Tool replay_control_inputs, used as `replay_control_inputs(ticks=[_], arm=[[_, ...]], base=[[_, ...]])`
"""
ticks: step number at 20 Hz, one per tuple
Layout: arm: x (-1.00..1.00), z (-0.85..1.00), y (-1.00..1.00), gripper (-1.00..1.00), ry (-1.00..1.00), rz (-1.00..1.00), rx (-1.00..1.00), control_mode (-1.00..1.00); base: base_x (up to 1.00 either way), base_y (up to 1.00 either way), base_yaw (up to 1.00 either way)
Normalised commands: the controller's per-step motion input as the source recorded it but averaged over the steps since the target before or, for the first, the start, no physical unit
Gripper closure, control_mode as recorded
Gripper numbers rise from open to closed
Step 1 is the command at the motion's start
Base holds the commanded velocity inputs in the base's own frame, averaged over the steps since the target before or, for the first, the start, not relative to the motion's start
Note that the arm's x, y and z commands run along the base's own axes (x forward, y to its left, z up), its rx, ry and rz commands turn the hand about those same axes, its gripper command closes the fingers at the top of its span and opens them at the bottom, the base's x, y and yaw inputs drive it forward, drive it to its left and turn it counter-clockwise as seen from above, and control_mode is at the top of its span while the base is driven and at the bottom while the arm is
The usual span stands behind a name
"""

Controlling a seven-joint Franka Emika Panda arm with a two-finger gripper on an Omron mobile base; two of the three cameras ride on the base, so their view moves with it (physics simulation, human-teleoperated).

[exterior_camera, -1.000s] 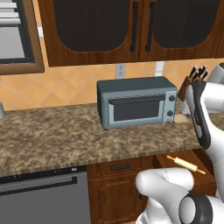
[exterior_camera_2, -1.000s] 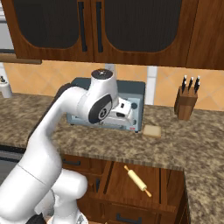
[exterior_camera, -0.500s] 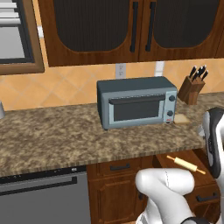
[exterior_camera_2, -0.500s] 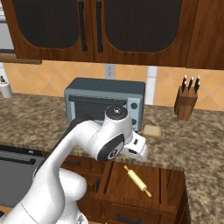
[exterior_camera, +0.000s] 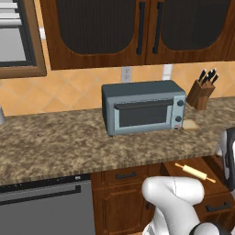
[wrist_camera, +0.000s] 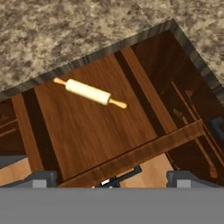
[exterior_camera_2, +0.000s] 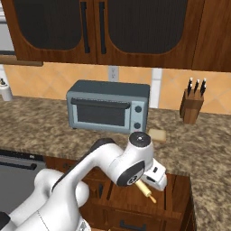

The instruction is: Pick the rolling pin from the drawer and place it on the counter.

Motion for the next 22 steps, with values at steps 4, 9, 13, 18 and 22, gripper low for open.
replay_control_inputs(ticks=[4, 9, 13, 18, 22], arm=[[0.0, -0.62, 0.0, -1.0, 0.09, 0.0, -0.05, -1.0], [0.0, -0.2, -0.02, -1.0, 0.03, 0.09, 0.04, -1.0], [0.0, -0.07, -0.07, -1.0, 0.02, 0.06, 0.0, -1.0], [-0.02, -0.07, -0.18, -1.0, 0.01, 0.01, 0.0, -1.0], [0.0, -0.44, -0.04, -1.0, 0.18, 0.05, -0.04, -1.0]], base=[[0.0, 0.0, 0.0], [0.0, 0.0, 0.0], [0.0, 0.0, 0.0], [0.0, 0.0, 0.0], [0.0, 0.0, 0.0]])
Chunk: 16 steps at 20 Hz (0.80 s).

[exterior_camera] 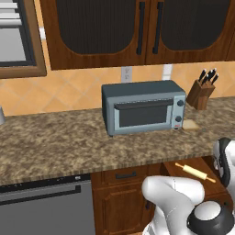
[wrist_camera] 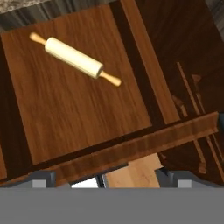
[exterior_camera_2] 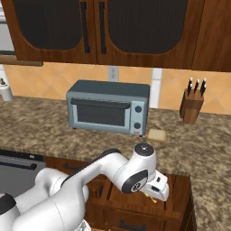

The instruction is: Pick the rolling pin from the drawer and place it on the counter.

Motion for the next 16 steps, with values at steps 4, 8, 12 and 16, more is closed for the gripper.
replay_control_inputs(ticks=[4, 8, 12, 16], arm=[[0.0, -0.68, 0.0, -1.0, 0.03, 0.1, -0.09, -1.0], [0.0, -0.32, -0.02, -1.0, 0.0, 0.05, 0.0, -1.0], [0.11, -0.16, 0.0, -1.0, 0.03, 0.02, 0.0, -1.0], [0.25, -0.01, 0.0, -1.0, 0.0, 0.1, 0.0, -1.0]], base=[[0.0, 0.0, 0.0], [0.0, 0.0, 0.0], [0.0, 0.0, 0.0], [0.0, 0.0, 0.0]])
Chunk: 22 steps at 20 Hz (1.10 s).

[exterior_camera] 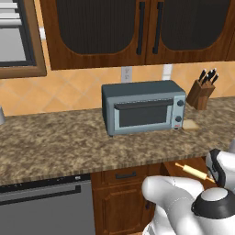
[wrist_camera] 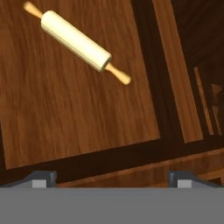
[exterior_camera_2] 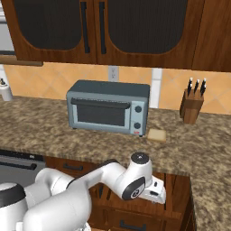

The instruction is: Pick the rolling pin from the drawer and place it on the counter.

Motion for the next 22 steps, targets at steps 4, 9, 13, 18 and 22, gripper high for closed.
replay_control_inputs(ticks=[4, 9, 13, 18, 22], arm=[[0.01, -0.15, 0.0, -1.0, 0.0, 0.09, -0.01, -1.0], [-0.05, -0.23, 0.0, -1.0, 0.0, 0.02, -0.02, -1.0], [0.0, -0.21, 0.06, -1.0, 0.0, 0.04, -0.02, -1.0], [-0.23, -0.31, 0.03, -1.0, 0.01, 0.0, 0.0, -1.0], [-0.55, -0.2, 0.01, -1.0, 0.0, 0.0, 0.0, -1.0]], base=[[0.0, 0.0, 0.0], [0.0, 0.0, 0.0], [0.0, 0.0, 0.0], [0.0, 0.0, 0.0], [0.0, 0.0, 0.0]])
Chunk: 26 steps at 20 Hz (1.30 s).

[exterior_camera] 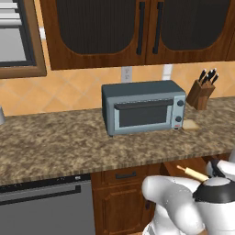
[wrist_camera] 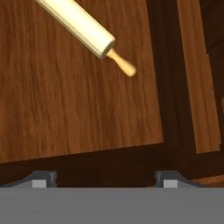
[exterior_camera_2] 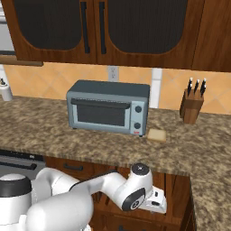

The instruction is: Pick the rolling pin from the drawer and place it on the counter.

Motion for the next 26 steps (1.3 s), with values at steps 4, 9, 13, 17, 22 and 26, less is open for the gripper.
replay_control_inputs(ticks=[4, 9, 13, 17, 22, 26], arm=[[-0.92, -0.25, 0.06, -1.0, 0.04, -0.02, 0.0, -1.0], [-0.95, -0.34, 0.05, -1.0, 0.08, -0.02, 0.0, -1.0], [-0.08, 0.09, 0.0, -1.0, 0.0, 0.0, 0.0, -1.0], [0.0, 0.4, -0.15, -1.0, 0.01, 0.0, 0.03, -1.0], [0.43, 0.37, -0.15, -1.0, 0.04, 0.1, 0.15, -1.0], [0.78, 0.03, 0.0, -1.0, 0.0, 0.23, 0.3, -1.0]], base=[[0.0, 0.0, 0.0], [0.0, 0.0, 0.0], [0.0, 0.0, 0.0], [0.0, 0.0, 0.0], [0.0, 0.0, 0.0], [0.0, 0.0, 0.0]])
